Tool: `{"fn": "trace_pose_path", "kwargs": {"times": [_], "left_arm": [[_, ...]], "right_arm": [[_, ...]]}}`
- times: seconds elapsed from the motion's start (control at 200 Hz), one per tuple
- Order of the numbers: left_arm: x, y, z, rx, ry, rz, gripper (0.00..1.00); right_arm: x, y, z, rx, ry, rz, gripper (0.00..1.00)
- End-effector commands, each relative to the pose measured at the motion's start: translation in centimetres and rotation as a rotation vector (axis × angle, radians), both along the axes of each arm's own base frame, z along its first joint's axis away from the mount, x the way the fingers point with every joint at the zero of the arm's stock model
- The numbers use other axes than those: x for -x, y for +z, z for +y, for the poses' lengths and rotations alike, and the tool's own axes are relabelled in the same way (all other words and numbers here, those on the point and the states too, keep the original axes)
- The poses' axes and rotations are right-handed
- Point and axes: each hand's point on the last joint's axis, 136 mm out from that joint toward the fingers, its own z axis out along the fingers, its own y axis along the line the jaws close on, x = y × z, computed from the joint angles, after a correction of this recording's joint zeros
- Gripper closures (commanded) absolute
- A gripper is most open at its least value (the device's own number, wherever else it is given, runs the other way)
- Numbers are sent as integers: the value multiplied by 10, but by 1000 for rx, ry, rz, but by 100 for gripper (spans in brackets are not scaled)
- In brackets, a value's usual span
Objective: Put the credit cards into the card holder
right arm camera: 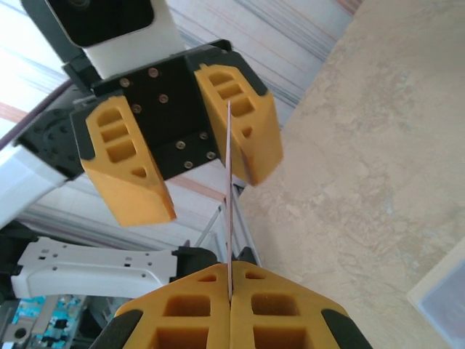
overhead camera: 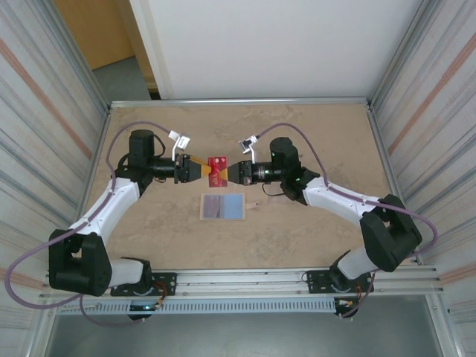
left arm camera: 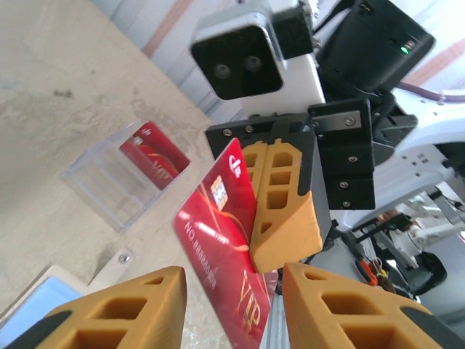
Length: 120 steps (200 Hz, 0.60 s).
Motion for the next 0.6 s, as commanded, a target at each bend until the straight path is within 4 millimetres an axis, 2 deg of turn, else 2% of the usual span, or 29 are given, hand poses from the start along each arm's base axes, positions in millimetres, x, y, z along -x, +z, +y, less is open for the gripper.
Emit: {"fn": "trace_pose_path", "kwargs": {"times": [0.0,0.135,0.251,0.351,0.546,0.596], "left_arm": [[-7,1,13,-132,97,21,60],[3,-21,25,-284,117,116,61],[1,-58,33,-376,152,208,66],[-10,-100,41,-446,234,387,81],[-10,-126,30,-487,172,455,100],[-7,-134,27,-507,162,469,100]], "right_arm": [[3,-5,-12,33,-36,11,100],[3,-22,-23,84,-84,48,100],[2,-41,-30,125,-118,81,100],[-3,-61,-32,143,-131,149,100],[-4,-96,-38,212,-154,239,100],[-3,-102,-39,226,-166,252,100]]}}
